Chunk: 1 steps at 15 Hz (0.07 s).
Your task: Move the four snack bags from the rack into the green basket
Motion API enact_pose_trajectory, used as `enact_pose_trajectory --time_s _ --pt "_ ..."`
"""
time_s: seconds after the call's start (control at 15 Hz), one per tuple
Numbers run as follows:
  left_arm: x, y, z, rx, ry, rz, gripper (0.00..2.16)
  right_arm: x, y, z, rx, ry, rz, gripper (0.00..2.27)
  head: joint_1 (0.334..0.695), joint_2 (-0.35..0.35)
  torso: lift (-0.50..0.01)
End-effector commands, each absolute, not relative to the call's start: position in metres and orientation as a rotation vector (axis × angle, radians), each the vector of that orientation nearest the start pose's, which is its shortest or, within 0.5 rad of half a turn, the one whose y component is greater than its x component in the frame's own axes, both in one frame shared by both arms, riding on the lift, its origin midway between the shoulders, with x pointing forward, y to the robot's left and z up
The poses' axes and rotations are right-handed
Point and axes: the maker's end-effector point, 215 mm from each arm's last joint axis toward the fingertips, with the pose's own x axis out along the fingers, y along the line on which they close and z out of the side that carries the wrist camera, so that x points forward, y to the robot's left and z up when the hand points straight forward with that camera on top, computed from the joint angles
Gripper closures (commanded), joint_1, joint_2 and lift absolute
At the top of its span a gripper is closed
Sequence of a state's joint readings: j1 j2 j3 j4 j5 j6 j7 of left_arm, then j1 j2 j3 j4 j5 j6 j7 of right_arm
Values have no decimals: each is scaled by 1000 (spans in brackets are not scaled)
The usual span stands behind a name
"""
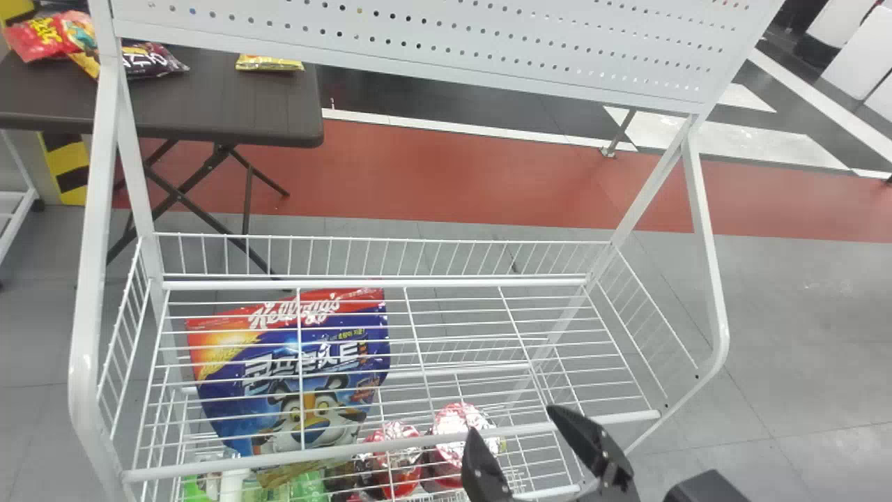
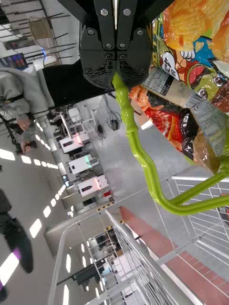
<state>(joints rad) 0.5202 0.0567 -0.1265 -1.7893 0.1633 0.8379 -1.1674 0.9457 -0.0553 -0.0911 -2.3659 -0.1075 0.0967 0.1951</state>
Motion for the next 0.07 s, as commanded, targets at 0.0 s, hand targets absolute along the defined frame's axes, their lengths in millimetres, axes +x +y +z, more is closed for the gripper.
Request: enact_pose_trajectory --time_s 0.0 --pt "168 -16 -519 -775 952 -1194 1997 297 -263 -429 4 366 109 60 695 -350 0"
